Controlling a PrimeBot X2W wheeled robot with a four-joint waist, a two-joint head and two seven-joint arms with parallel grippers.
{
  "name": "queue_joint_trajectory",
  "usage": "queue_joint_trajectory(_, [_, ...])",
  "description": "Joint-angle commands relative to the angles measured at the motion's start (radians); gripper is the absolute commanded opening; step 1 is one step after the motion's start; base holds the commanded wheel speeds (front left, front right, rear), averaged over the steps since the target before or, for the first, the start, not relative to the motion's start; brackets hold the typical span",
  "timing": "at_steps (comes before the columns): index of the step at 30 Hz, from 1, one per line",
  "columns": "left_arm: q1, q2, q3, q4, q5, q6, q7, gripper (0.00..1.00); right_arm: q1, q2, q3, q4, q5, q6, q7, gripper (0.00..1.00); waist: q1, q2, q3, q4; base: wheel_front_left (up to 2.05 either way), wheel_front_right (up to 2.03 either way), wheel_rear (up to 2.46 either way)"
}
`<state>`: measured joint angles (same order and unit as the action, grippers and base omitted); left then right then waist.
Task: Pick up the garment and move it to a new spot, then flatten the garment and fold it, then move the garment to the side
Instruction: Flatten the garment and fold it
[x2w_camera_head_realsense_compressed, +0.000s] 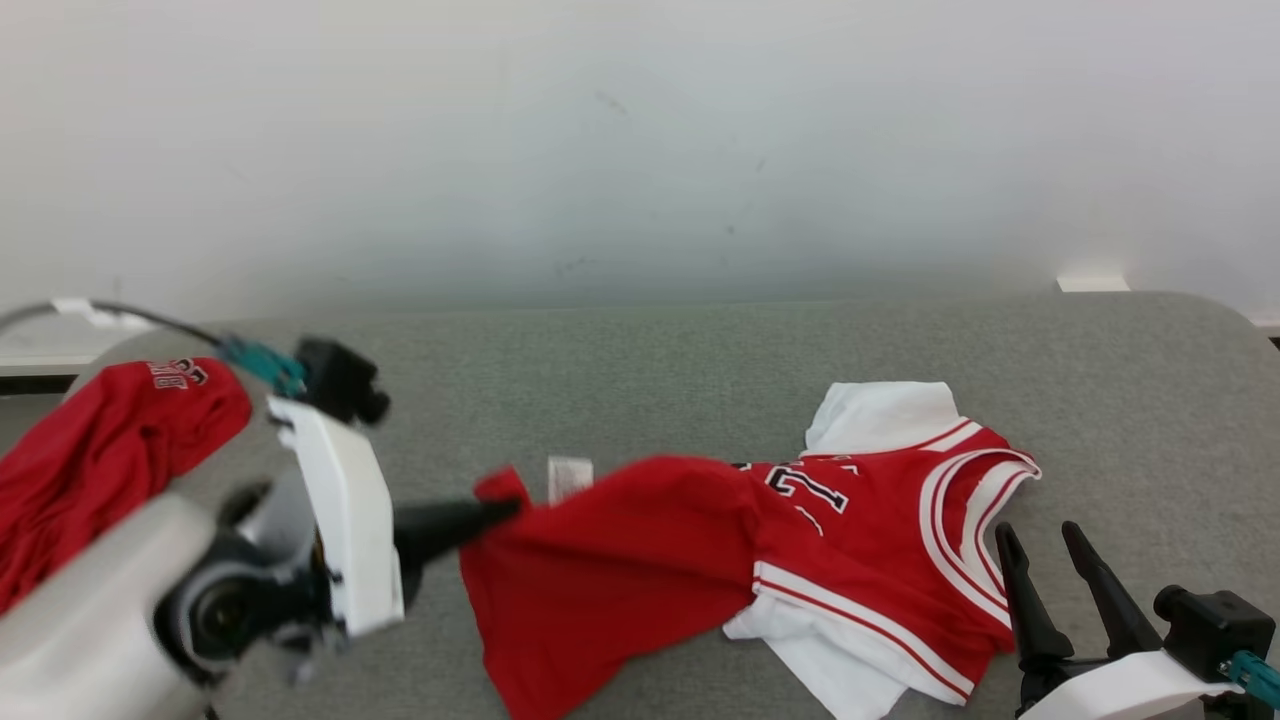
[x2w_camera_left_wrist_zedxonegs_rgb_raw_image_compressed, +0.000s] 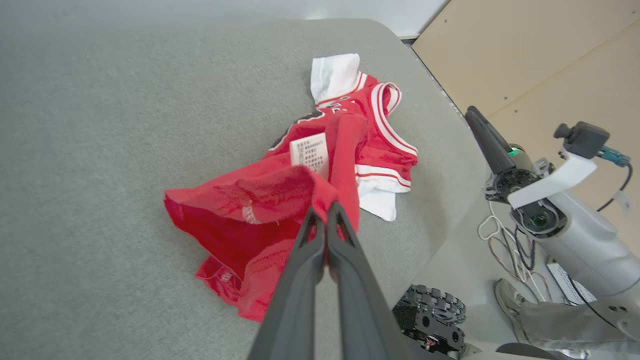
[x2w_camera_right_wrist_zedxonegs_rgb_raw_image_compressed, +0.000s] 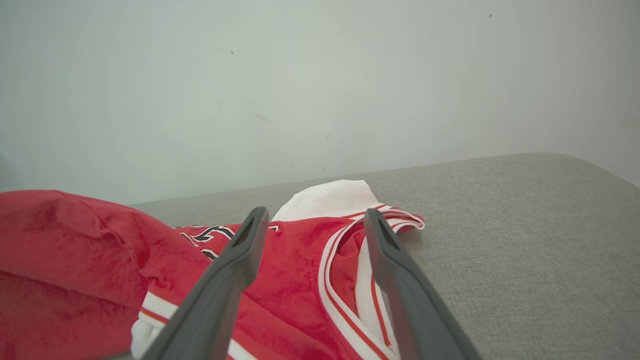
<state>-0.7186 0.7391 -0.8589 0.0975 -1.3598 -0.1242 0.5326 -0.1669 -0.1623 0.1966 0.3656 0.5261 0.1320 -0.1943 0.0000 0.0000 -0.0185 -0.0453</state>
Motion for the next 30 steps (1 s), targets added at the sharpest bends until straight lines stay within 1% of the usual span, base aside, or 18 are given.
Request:
queue_joint_trajectory(1, [0.044,0.014,-0.007,-0.032,-0.034,-0.005,0.014,0.0,0.02,-0.006,-0.008,-0.006,-0.013,-0.003,0.004,1.0,0.0,0.0,-0.01,0.018,0.0,0.0,0.0])
queue_joint_trajectory(3, [0.096,0.039,-0.023,-0.094,-0.074,-0.005,0.038,0.0,0.031,-0.004,-0.017,-0.015,-0.016,-0.003,0.008,1.0,0.0,0.0,-0.011,0.025,0.0,0.0,0.0])
queue_joint_trajectory(5, [0.146,0.051,-0.045,-0.144,-0.088,0.0,0.046,0.0,0.038,-0.005,-0.024,-0.022,-0.021,-0.003,0.018,1.0,0.0,0.0,-0.01,0.029,0.0,0.0,0.0])
queue_joint_trajectory(8, [0.217,0.051,-0.079,-0.18,-0.081,0.013,0.03,0.0,0.047,-0.005,-0.032,-0.027,-0.027,-0.003,0.031,1.0,0.0,0.0,-0.008,0.032,0.0,0.0,0.0])
queue_joint_trajectory(10, [0.254,0.034,-0.098,-0.172,-0.058,0.02,-0.001,0.0,0.049,-0.001,-0.034,-0.03,-0.032,-0.003,0.035,1.0,0.0,0.0,-0.006,0.032,0.0,0.0,0.0])
queue_joint_trajectory(11, [0.27,0.02,-0.103,-0.158,-0.043,0.022,-0.028,0.09,0.05,0.001,-0.034,-0.031,-0.034,-0.003,0.039,1.0,0.0,0.0,-0.004,0.032,0.0,0.0,0.0])
queue_joint_trajectory(12, [0.284,0.004,-0.104,-0.136,-0.027,0.024,-0.061,0.25,0.051,0.002,-0.033,-0.033,-0.036,-0.003,0.041,1.0,0.0,0.0,-0.002,0.031,0.0,0.0,0.0])
queue_joint_trajectory(13, [0.297,-0.014,-0.109,-0.113,-0.002,0.022,-0.096,0.37,0.05,0.004,-0.033,-0.034,-0.037,-0.003,0.043,1.0,0.0,0.0,0.001,0.031,0.0,0.0,0.0])
queue_joint_trajectory(14, [0.308,-0.034,-0.113,-0.088,0.019,0.02,-0.128,0.39,0.049,0.005,-0.033,-0.034,-0.038,-0.003,0.043,1.0,0.0,0.0,0.004,0.03,0.0,0.0,0.0])
queue_joint_trajectory(15, [0.32,-0.056,-0.115,-0.063,0.034,0.018,-0.166,0.53,0.05,0.007,-0.033,-0.035,-0.039,-0.003,0.045,1.0,0.0,0.0,0.006,0.03,0.0,0.0,0.0])
queue_joint_trajectory(16, [0.331,-0.077,-0.116,-0.035,0.046,0.017,-0.198,0.86,0.05,0.008,-0.032,-0.035,-0.04,-0.003,0.048,1.0,0.0,0.0,0.008,0.03,0.0,0.0,0.0])
queue_joint_trajectory(17, [0.34,-0.096,-0.117,-0.008,0.059,0.013,-0.23,0.98,0.05,0.009,-0.03,-0.035,-0.04,-0.003,0.048,1.0,0.0,0.0,0.01,0.03,0.0,0.0,0.0])
queue_joint_trajectory(20, [0.361,-0.148,-0.123,0.056,0.08,0.006,-0.305,1.0,0.048,0.008,-0.028,-0.036,-0.04,-0.003,0.051,1.0,0.0,0.0,0.016,0.029,0.0,0.0,0.0])
queue_joint_trajectory(22, [0.369,-0.168,-0.123,0.082,0.086,0.002,-0.343,1.0,0.049,0.008,-0.029,-0.035,-0.039,-0.003,0.051,1.0,0.0,0.0,0.017,0.031,0.0,0.0,0.0])
queue_joint_trajectory(24, [0.363,-0.162,-0.128,0.091,0.116,-0.001,-0.369,1.0,0.052,0.007,-0.031,-0.035,-0.039,-0.003,0.051,1.0,0.0,0.0,0.016,0.034,0.0,0.0,0.0])
queue_joint_trajectory(26, [0.348,-0.141,-0.127,0.085,0.161,0.001,-0.403,1.0,0.052,0.003,-0.035,-0.041,-0.042,-0.003,0.047,1.0,0.0,0.0,0.014,0.038,0.0,0.0,0.0])
queue_joint_trajectory(29, [0.342,-0.113,-0.089,0.051,0.206,0.037,-0.48,1.0,0.055,0.001,-0.045,-0.052,-0.043,-0.003,0.041,1.0,0.0,0.0,0.007,0.044,0.0,0.0,0.0])
queue_joint_trajectory(30, [0.342,-0.113,-0.089,0.051,0.206,0.037,-0.48,1.0,0.055,0.001,-0.045,-0.052,-0.043,-0.003,0.041,1.0,0.0,0.0,0.007,0.044,0.0,0.0,0.0])
